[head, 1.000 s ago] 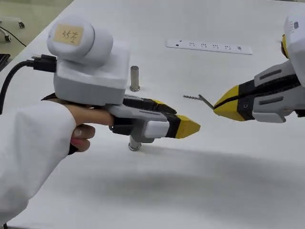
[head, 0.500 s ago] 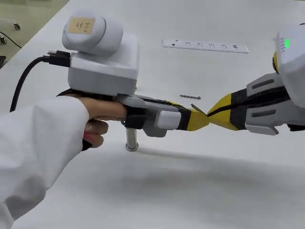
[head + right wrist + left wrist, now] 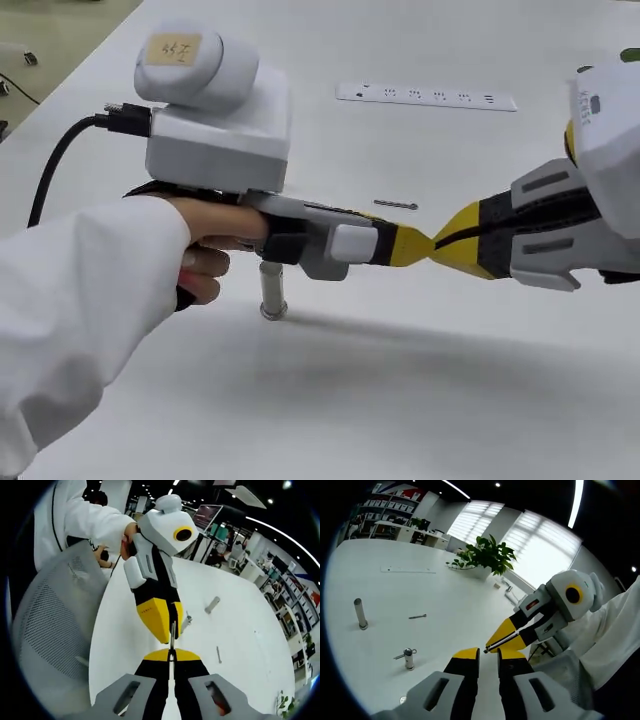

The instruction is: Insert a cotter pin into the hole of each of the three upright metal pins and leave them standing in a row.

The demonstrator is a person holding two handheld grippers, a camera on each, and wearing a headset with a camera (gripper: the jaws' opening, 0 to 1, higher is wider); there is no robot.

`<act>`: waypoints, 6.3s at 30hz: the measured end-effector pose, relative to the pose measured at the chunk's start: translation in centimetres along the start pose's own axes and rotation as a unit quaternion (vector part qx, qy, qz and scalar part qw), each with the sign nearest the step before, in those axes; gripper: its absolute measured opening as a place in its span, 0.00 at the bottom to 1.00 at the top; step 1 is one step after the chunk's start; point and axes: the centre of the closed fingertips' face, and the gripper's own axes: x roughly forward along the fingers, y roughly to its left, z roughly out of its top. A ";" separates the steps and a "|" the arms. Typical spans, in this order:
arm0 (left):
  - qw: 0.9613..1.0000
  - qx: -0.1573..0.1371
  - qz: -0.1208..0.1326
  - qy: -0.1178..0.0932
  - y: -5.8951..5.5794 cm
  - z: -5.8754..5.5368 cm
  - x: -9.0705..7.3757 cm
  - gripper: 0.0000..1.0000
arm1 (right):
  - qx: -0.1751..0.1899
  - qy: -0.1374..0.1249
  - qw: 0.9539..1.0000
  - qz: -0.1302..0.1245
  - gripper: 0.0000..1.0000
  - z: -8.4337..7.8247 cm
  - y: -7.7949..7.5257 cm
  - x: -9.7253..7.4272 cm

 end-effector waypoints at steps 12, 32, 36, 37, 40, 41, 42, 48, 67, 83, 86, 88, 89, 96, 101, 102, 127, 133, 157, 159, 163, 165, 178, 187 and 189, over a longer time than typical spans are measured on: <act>1.000 -0.009 -0.009 0.000 0.0 0.3 0.3 0.04 | -0.009 0.000 1.000 -0.002 0.00 0.1 -0.1 -0.1; 1.000 -0.014 -0.004 0.000 0.3 0.4 0.2 0.00 | -0.018 0.000 1.000 -0.006 0.00 0.5 -0.2 -0.1; 1.000 -0.015 -0.005 0.001 0.3 0.4 0.3 0.00 | -0.017 0.001 1.000 -0.005 0.00 0.5 -0.2 -0.1; 1.000 -0.015 -0.005 0.001 0.3 0.4 0.3 0.00 | -0.018 0.001 1.000 -0.005 0.00 0.5 -0.2 -0.1; 1.000 -0.017 -0.005 0.002 0.3 0.3 0.3 0.00 | -0.018 0.001 1.000 -0.005 0.00 0.5 -0.1 -0.1; 1.000 -0.018 -0.005 0.002 0.4 0.3 0.3 0.00 | -0.018 0.002 1.000 -0.005 0.00 0.5 -0.1 -0.1; 1.000 -0.016 -0.006 0.002 0.4 0.3 0.3 0.00 | -0.020 0.002 1.000 -0.005 0.00 0.5 -0.1 -0.1; 1.000 -0.020 -0.009 0.003 0.4 0.3 0.2 0.00 | -0.018 0.001 1.000 -0.005 0.00 0.6 0.0 -0.1; 0.999 -0.036 -0.003 0.009 0.4 0.2 -0.1 0.00 | -0.040 0.000 0.999 -0.010 0.00 1.1 0.1 -0.1; 1.000 0.004 0.006 0.019 -0.1 -0.2 -0.3 0.00 | -0.025 0.004 1.000 -0.014 0.11 0.5 -0.2 -0.2; 1.000 0.019 0.007 0.021 -0.3 -0.3 -0.4 0.00 | 0.009 -0.005 1.000 0.003 0.13 0.2 0.0 -0.3; 0.999 0.032 0.004 0.023 -0.5 -0.4 -0.6 0.00 | 0.022 -0.007 1.000 0.014 0.14 -0.1 0.1 -0.4; 0.999 0.046 0.003 0.023 -0.6 -0.4 -0.6 0.00 | 0.029 -0.009 0.999 0.015 0.14 -0.1 0.1 -0.4; 0.992 0.124 -0.007 0.016 -1.3 -0.3 -0.8 0.00 | 0.099 -0.036 0.991 0.081 0.14 -0.3 1.6 -0.6; 0.985 0.168 -0.019 0.020 -2.0 -0.5 -1.1 0.00 | 0.128 -0.043 0.985 0.107 0.14 -0.2 2.6 -0.5; 0.981 0.190 -0.025 0.018 -2.2 -0.5 -1.2 0.00 | 0.135 -0.048 0.984 0.109 0.14 0.0 2.7 -0.4; 0.949 0.302 -0.066 0.057 -3.9 -2.0 -1.4 0.00 | 0.132 -0.056 0.978 0.150 0.00 0.6 4.4 -1.3; 0.946 0.313 -0.060 0.059 -3.6 -2.3 -1.4 0.02 | 0.128 -0.052 0.978 0.157 0.00 0.6 4.9 -1.6; 0.938 0.325 0.074 0.097 4.3 -2.8 -5.7 0.35 | 0.135 0.030 0.982 0.128 0.00 -1.6 4.8 0.8; 0.937 0.325 0.079 0.102 4.6 -3.0 -5.9 0.34 | 0.137 0.037 0.982 0.124 0.00 -1.6 4.7 1.2; 0.939 0.316 0.086 0.106 5.3 -3.4 -6.3 0.32 | 0.148 0.051 0.981 0.118 0.00 -1.8 4.5 2.0; 0.940 0.312 0.092 0.103 5.7 -3.5 -6.5 0.30 | 0.148 0.053 0.981 0.117 0.00 -1.6 4.5 2.3; 0.943 0.296 0.101 0.109 7.5 -4.6 -7.3 0.25 | 0.153 0.070 0.979 0.117 0.00 -0.6 4.4 4.2; 0.946 0.288 0.101 0.107 8.3 -4.9 -7.1 0.21 | 0.158 0.084 0.977 0.117 0.00 -0.5 4.3 5.4; 0.948 0.286 0.098 0.104 8.4 -4.8 -7.1 0.19 | 0.157 0.082 0.977 0.117 0.00 -0.4 4.3 5.5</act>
